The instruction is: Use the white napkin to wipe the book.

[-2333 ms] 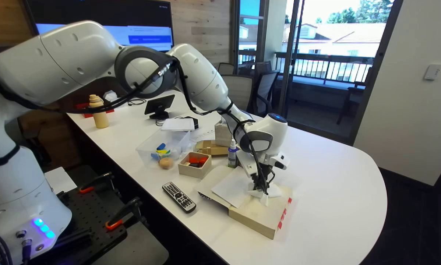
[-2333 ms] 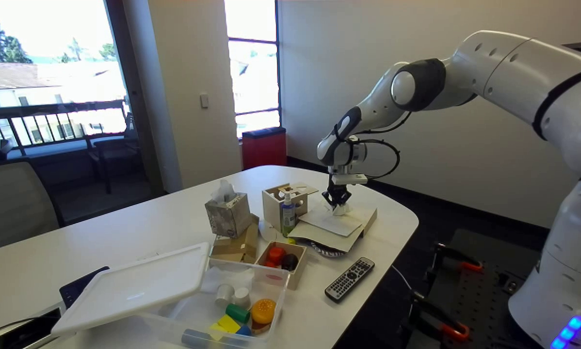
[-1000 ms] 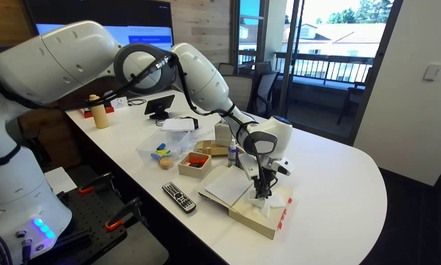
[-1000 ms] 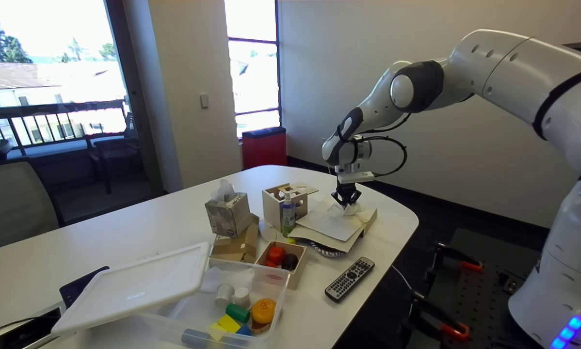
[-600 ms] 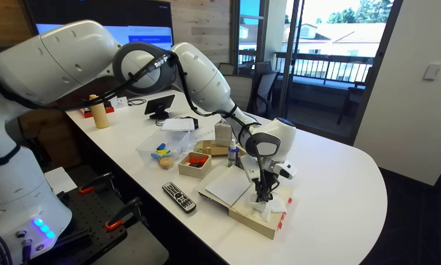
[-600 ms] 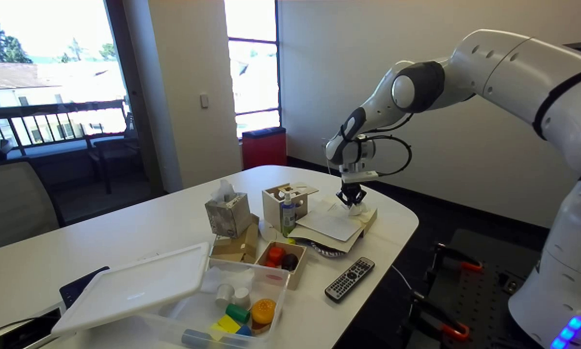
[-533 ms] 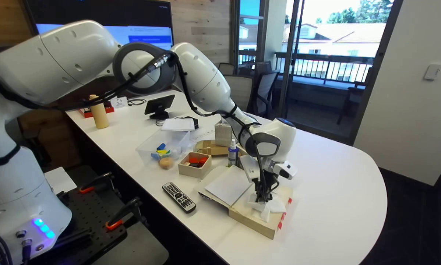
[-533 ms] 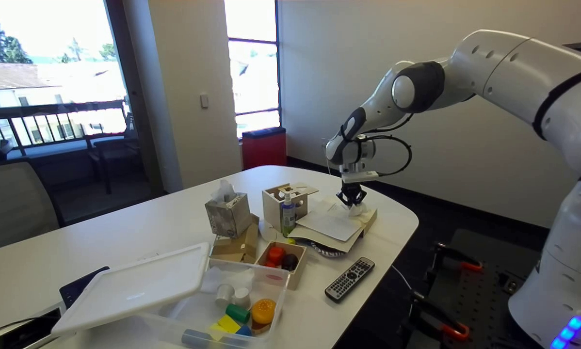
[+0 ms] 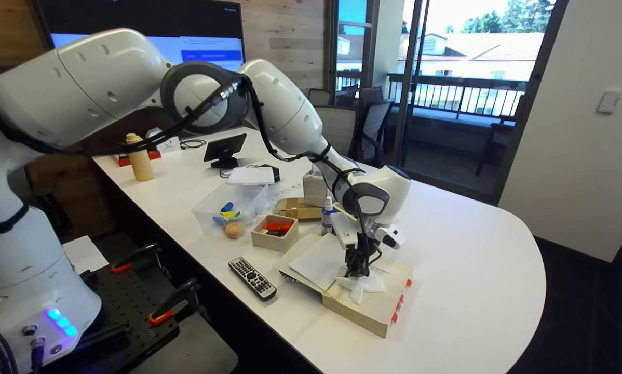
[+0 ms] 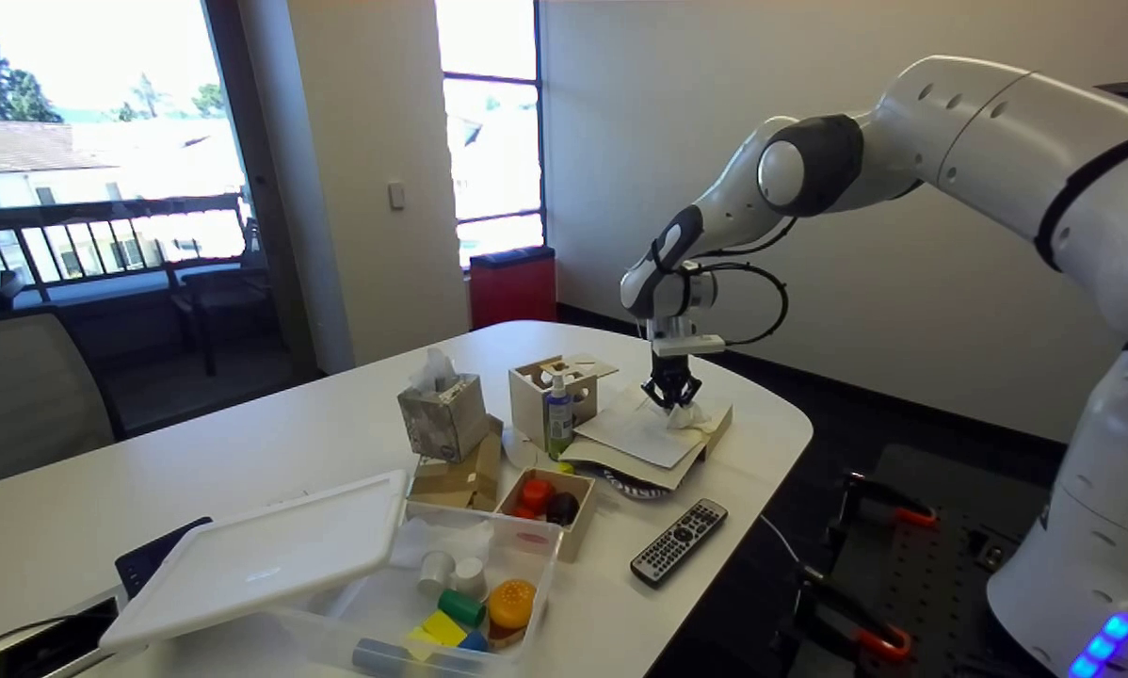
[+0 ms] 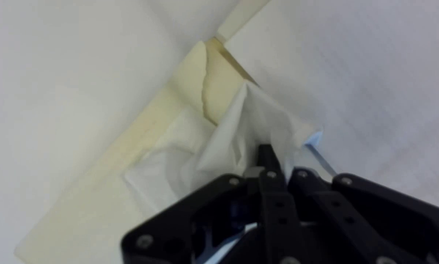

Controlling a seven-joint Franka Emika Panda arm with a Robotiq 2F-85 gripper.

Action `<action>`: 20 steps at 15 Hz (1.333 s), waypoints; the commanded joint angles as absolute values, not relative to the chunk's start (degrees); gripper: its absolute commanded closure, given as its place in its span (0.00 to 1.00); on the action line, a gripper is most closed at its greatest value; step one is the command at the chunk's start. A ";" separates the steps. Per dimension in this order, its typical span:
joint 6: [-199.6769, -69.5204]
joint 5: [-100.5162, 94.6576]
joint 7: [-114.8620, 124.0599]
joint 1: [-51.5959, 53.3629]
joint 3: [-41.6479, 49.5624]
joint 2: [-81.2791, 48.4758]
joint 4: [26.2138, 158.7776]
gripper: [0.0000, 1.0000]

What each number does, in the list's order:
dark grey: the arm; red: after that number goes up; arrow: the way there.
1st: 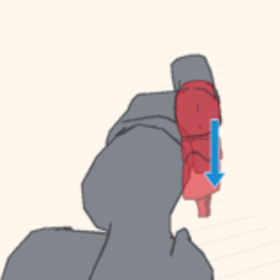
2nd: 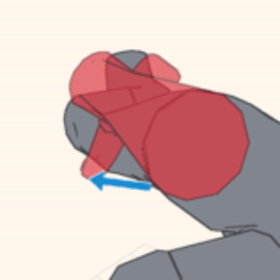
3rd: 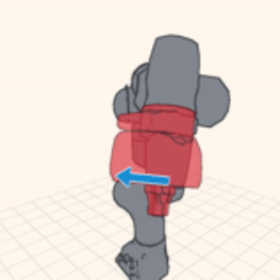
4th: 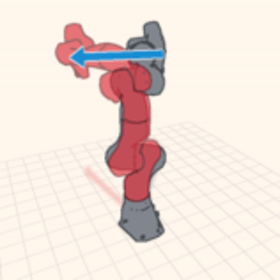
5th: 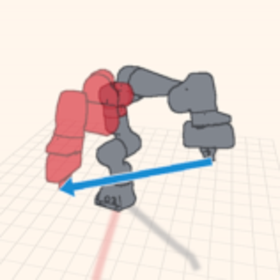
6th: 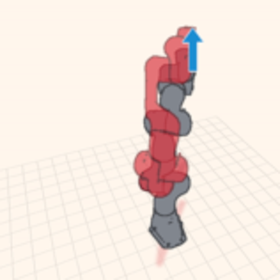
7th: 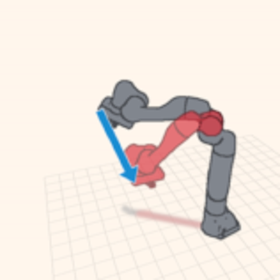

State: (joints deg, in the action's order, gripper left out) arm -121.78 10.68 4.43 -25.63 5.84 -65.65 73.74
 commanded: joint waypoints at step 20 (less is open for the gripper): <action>-114.72 15.54 5.80 -26.46 7.66 -64.92 74.02 1.00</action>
